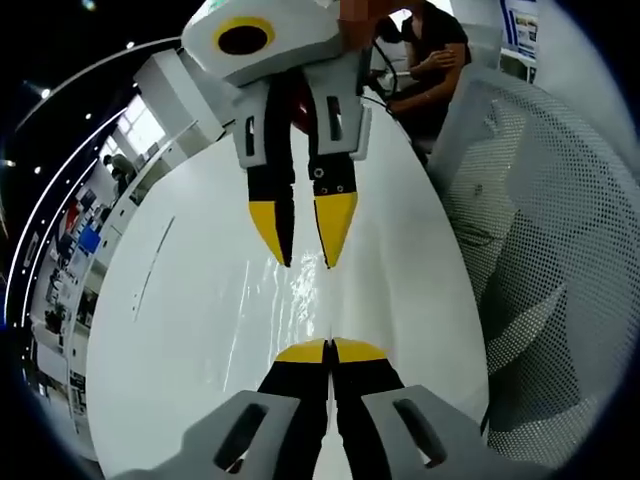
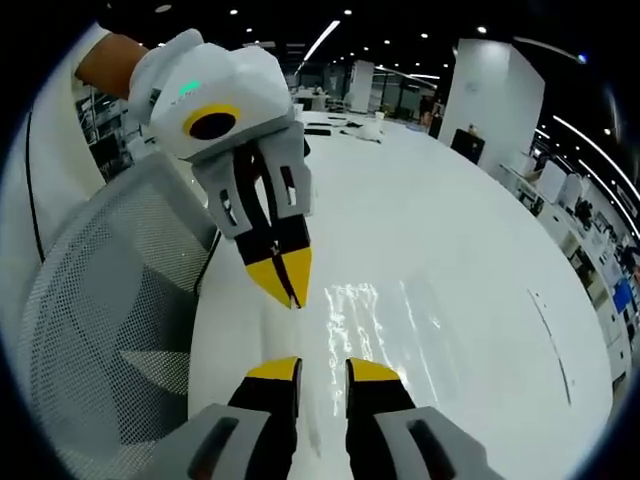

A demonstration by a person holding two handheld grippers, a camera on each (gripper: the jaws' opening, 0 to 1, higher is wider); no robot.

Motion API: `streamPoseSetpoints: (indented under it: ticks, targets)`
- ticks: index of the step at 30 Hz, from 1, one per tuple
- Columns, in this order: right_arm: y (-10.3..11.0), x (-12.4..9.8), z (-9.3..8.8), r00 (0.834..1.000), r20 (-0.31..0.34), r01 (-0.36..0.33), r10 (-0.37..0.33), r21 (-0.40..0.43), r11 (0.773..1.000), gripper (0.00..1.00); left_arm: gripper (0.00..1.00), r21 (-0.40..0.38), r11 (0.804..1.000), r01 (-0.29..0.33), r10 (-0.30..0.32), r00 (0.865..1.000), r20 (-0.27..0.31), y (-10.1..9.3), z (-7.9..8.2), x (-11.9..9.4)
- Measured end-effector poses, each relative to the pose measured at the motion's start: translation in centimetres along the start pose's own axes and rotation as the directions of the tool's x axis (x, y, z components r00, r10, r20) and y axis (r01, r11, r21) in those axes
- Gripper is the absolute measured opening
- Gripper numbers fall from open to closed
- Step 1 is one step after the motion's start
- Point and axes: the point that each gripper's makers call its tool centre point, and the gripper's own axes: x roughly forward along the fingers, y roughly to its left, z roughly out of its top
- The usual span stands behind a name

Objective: Open the resealable bag by pulling the two sides of the seal apart until the entire bag opening is separated and visibly accessible.

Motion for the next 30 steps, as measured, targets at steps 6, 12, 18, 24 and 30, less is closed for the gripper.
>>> streamPoseSetpoints:
  ticks: [6, 12, 18, 24, 30]
  targets:
    - [0.9, 0.9, -0.5, 0.998, -0.032, -0.047, 0.048, 0.043, 0.998, 0.03, 0.00, -0.010, 1.000, 0.007, -0.006, 1.000, 0.007, -0.2, 0.0, 0.1]
    - [1.8, 1.5, -0.9, 0.996, -0.043, -0.073, 0.076, 0.071, 0.995, 0.02, 0.00, -0.012, 1.000, 0.009, -0.009, 1.000, 0.015, -0.4, -0.1, 0.0]
    - [2.1, 1.5, -0.8, 0.994, -0.036, -0.094, 0.099, 0.103, 0.990, 0.02, 0.00, 0.013, 1.000, 0.014, -0.015, 0.999, 0.036, -0.6, 0.1, -0.1]
    - [2.4, 1.7, -0.7, 0.993, -0.034, -0.104, 0.109, 0.127, 0.986, 0.02, 0.00, 0.019, 1.000, 0.009, -0.010, 0.998, 0.059, -0.6, 0.6, -0.2]
    - [2.7, 2.1, -0.9, 0.993, -0.035, -0.107, 0.114, 0.152, 0.983, 0.00, 0.00, 0.022, 1.000, 0.006, -0.007, 0.996, 0.084, -0.6, 1.0, -0.4]
